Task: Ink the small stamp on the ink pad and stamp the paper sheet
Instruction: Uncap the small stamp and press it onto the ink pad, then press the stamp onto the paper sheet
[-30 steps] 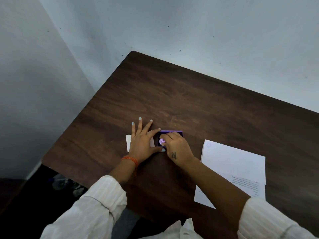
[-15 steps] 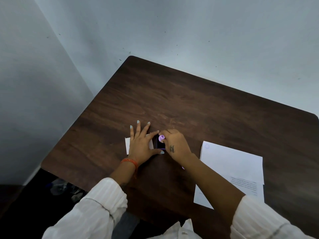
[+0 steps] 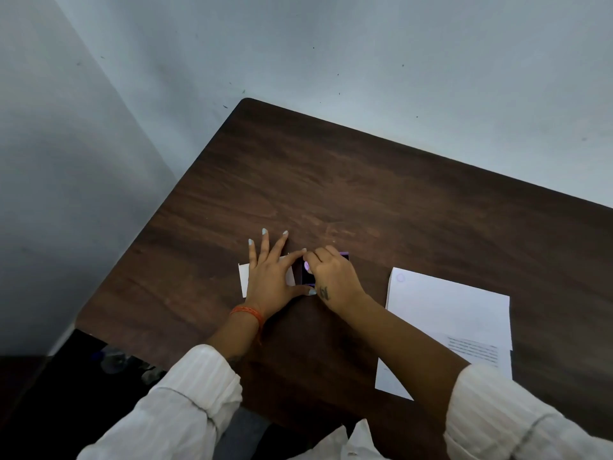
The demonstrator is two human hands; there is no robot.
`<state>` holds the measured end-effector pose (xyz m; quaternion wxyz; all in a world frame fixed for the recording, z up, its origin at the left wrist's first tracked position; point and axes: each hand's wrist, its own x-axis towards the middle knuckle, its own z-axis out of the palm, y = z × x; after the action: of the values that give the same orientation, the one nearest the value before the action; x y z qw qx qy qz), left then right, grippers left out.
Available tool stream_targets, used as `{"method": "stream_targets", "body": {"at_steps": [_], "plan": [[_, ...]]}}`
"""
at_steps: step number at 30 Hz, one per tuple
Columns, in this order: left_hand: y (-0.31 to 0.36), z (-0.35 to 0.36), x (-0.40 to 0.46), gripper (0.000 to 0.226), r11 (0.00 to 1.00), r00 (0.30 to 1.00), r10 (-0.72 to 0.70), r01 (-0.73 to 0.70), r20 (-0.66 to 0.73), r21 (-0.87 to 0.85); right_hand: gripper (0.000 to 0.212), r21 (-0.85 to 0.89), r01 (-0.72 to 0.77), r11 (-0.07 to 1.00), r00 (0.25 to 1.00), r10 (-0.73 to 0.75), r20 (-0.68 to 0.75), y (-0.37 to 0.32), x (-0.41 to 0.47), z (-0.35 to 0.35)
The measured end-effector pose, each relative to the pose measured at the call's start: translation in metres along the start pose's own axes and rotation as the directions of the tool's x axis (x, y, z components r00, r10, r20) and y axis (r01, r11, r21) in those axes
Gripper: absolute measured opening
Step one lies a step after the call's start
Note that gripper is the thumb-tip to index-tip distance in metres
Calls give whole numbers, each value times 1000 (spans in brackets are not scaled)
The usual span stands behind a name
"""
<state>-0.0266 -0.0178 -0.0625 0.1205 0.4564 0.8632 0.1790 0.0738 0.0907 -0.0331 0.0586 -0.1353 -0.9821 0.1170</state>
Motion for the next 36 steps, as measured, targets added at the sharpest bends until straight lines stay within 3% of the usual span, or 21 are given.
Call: {"method": "stream_targets", "body": {"at_steps": [2,4,6,8,10,11,13,14,16,18,24,31,36], "plan": [[2,-1,-1,77,1000,1000,3,-3,-1,15,52,1,-12,1000,1000,12,-1,-1,-1,0],[2,-2,-1,76,1000,1000,1,-1,-10,23,34,93,-25,995,1000,24,13,0,2,-4],[3,-3,-2,76,1000,1000,0,0,-10,31,13,261,-90,961,996,86,27,5,3,-10],[4,-5,-2,79,999,1000,-3,2,7,52,15,493,-247,835,964,262,39,10,1,-13],[6,-7,-2,84,997,999,-12,9,30,78,16,735,-379,563,860,508,55,13,-6,-20],[7,-8,-2,87,996,999,-16,12,44,86,20,838,-414,355,783,608,129,14,-12,-25],[10,-9,-4,89,997,997,-16,10,70,78,23,909,-380,-173,679,615,401,19,-27,-34],[11,-10,-5,90,998,997,-14,9,71,63,21,863,-343,-372,662,556,503,23,-36,-38],[16,-11,-7,91,999,999,-8,6,48,33,18,750,-264,-606,639,473,607,31,-58,-45],[24,-12,-10,89,1000,1000,-5,5,23,5,17,655,-174,-736,622,433,652,39,-81,-49],[61,-4,-12,78,988,994,100,-106,-53,-113,19,556,-2,-831,599,444,666,54,-131,-54],[116,16,-13,68,975,974,199,-186,105,-125,20,552,116,-826,545,518,660,71,-170,-58],[140,27,-11,64,963,953,268,-262,141,-56,15,588,151,-795,510,572,642,90,-189,-63]]}}
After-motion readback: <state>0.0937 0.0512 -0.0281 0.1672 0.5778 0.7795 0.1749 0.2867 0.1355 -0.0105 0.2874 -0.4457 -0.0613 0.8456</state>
